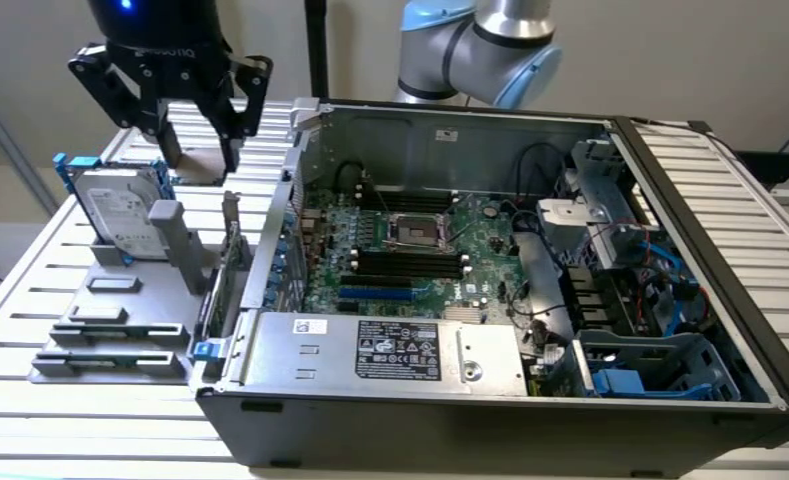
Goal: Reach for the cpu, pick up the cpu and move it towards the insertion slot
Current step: 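Pick up the cpu and move it towards the insertion slot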
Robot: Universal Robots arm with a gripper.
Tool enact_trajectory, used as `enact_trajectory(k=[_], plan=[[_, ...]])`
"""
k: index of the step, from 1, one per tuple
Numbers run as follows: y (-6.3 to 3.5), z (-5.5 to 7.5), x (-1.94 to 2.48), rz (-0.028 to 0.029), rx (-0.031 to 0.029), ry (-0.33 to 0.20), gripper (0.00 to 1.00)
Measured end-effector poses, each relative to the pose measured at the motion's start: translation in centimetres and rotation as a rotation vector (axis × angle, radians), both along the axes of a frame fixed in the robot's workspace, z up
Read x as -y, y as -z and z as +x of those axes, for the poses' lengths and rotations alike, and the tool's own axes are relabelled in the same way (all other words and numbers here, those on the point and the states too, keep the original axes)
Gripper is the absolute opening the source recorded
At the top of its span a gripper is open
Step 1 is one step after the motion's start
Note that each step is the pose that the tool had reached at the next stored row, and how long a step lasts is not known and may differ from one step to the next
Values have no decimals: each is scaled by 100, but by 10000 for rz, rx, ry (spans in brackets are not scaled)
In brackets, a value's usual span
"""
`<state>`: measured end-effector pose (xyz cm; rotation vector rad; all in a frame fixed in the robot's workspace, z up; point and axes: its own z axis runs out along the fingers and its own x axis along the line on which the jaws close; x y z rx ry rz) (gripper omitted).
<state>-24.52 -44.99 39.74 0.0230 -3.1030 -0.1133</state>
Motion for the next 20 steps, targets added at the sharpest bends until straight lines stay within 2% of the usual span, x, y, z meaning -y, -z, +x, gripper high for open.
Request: enact_trajectory(k=[10,20], plan=[[-15,459,0,56,-5,-5,54],[-15,913,0,67,-4,-4,54]])
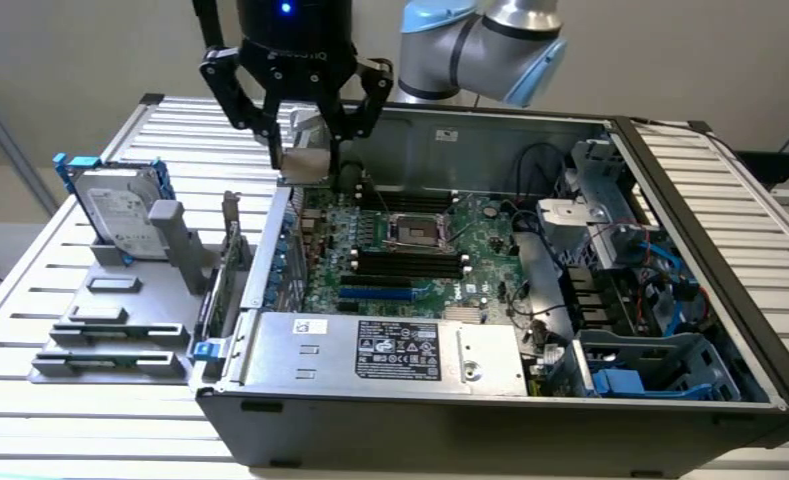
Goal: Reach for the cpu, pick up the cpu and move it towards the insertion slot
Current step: 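Pick up the cpu and move it towards the insertion slot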
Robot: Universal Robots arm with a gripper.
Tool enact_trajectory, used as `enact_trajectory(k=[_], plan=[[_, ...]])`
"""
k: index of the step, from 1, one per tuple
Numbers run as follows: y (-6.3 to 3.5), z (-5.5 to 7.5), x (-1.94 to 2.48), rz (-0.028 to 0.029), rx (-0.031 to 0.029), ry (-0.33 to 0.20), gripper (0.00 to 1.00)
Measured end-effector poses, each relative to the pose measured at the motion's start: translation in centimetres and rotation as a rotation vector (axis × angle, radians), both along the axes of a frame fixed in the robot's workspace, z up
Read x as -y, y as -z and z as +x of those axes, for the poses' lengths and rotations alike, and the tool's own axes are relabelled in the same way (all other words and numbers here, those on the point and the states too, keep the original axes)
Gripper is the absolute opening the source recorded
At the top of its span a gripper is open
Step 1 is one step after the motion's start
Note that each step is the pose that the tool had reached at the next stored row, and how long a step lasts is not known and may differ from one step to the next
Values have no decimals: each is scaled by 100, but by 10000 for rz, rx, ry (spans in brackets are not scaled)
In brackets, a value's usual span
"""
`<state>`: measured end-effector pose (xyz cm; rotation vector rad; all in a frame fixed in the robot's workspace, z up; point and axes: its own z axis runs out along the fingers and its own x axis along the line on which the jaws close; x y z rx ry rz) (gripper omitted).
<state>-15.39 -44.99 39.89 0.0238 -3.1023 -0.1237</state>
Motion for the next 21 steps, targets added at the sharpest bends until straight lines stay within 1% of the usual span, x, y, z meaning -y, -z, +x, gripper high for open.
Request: enact_trajectory(k=[7,10,11,13,21], plan=[[0,319,-5,0,0,0,54],[5,454,-32,0,0,-1,54],[7,497,-47,-1,-1,0,54],[14,565,-94,-2,-1,-1,54],[43,790,-331,-15,-1,0,54]])
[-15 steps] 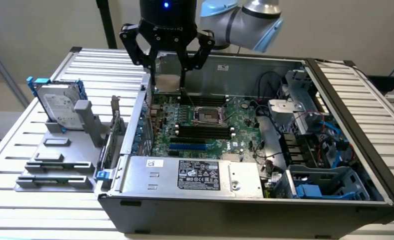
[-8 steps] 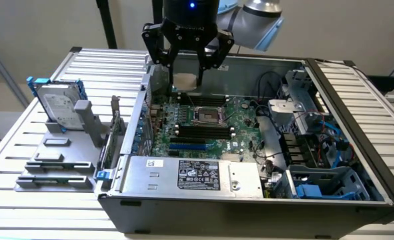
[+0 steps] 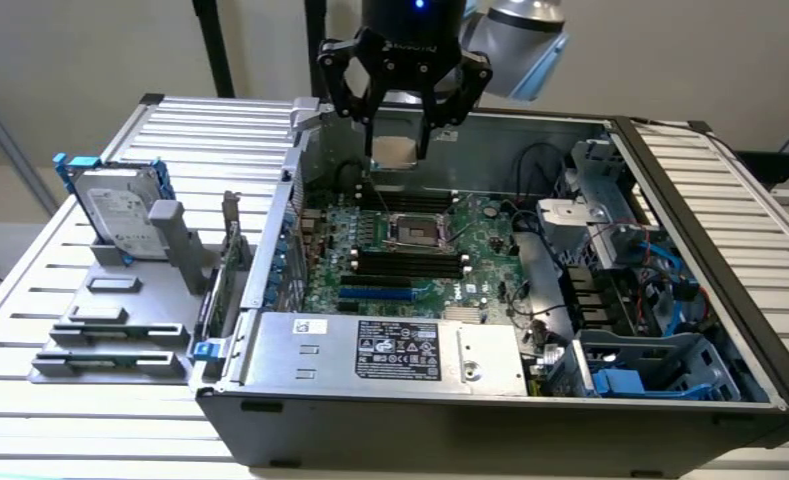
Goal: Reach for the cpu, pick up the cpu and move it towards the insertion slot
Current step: 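Pick up the cpu and move it towards the insertion slot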
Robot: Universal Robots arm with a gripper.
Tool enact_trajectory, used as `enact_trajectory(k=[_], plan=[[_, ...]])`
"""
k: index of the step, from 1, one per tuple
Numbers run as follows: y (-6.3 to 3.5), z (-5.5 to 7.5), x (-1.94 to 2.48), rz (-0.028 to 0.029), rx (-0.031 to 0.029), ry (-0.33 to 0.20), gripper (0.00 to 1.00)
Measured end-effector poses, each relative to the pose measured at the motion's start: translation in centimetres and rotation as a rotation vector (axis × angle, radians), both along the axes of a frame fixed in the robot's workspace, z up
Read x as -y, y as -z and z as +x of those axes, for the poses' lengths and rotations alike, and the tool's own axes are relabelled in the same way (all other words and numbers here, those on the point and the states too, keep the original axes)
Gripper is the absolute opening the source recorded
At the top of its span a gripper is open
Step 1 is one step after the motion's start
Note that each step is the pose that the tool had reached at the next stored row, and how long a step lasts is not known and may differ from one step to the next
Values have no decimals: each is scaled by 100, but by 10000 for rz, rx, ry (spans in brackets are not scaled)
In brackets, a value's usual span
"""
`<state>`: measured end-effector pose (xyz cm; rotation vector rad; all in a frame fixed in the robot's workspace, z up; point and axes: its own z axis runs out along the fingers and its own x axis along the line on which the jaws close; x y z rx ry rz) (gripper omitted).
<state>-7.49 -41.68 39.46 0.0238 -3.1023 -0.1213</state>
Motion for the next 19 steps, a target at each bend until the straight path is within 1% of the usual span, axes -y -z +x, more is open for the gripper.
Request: enact_trajectory(k=[5,9,13,19], plan=[[20,133,-149,-13,0,0,54],[50,230,-287,-38,0,0,54],[114,306,-427,-69,0,0,54],[222,399,-605,-71,0,0,54]])
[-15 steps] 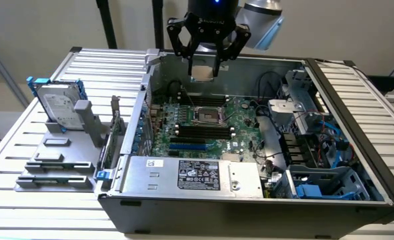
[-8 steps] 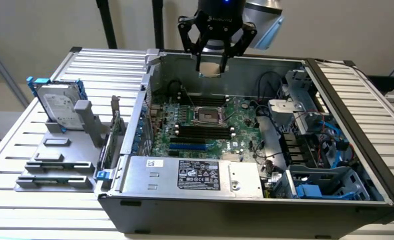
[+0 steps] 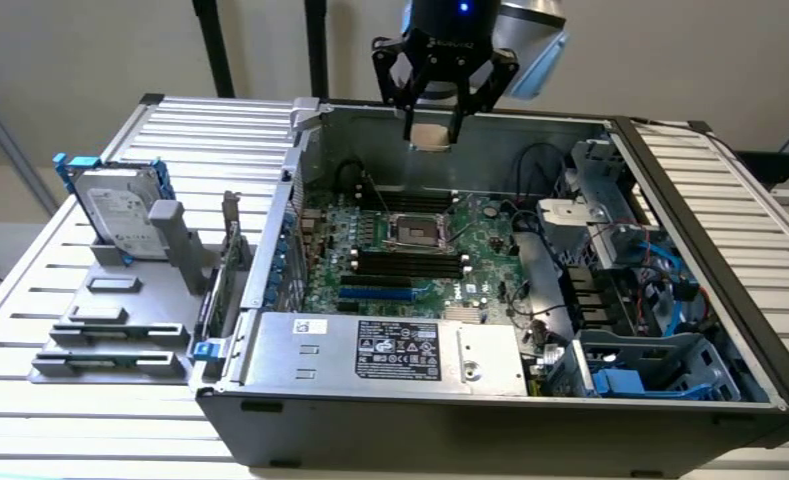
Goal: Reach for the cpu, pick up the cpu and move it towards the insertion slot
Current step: 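Pick up the cpu and move it towards the insertion slot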
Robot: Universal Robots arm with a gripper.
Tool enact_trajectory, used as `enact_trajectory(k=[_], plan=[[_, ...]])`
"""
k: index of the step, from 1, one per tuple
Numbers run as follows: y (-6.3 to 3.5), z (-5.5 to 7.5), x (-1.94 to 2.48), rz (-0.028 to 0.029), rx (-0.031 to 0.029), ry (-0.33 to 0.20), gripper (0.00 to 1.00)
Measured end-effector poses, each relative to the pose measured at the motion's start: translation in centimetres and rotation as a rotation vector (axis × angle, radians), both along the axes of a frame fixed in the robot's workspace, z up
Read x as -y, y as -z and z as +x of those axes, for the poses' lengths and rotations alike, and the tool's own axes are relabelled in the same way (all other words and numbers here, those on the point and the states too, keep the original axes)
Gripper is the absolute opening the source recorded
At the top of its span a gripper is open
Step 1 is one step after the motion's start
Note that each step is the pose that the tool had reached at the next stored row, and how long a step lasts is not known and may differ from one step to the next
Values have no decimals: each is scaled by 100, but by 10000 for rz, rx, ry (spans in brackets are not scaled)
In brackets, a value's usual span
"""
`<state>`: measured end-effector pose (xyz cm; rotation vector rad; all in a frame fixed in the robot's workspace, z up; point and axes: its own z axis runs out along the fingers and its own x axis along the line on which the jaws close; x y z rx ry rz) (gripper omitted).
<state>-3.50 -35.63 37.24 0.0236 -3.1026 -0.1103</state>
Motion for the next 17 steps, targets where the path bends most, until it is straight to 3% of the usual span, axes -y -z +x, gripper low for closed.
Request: enact_trajectory(k=[4,7,10,17], plan=[[68,30,-148,-17,1,-1,54],[104,33,-244,-92,1,0,54],[126,38,-266,-154,0,-2,54],[127,41,-266,-161,-2,0,54]])
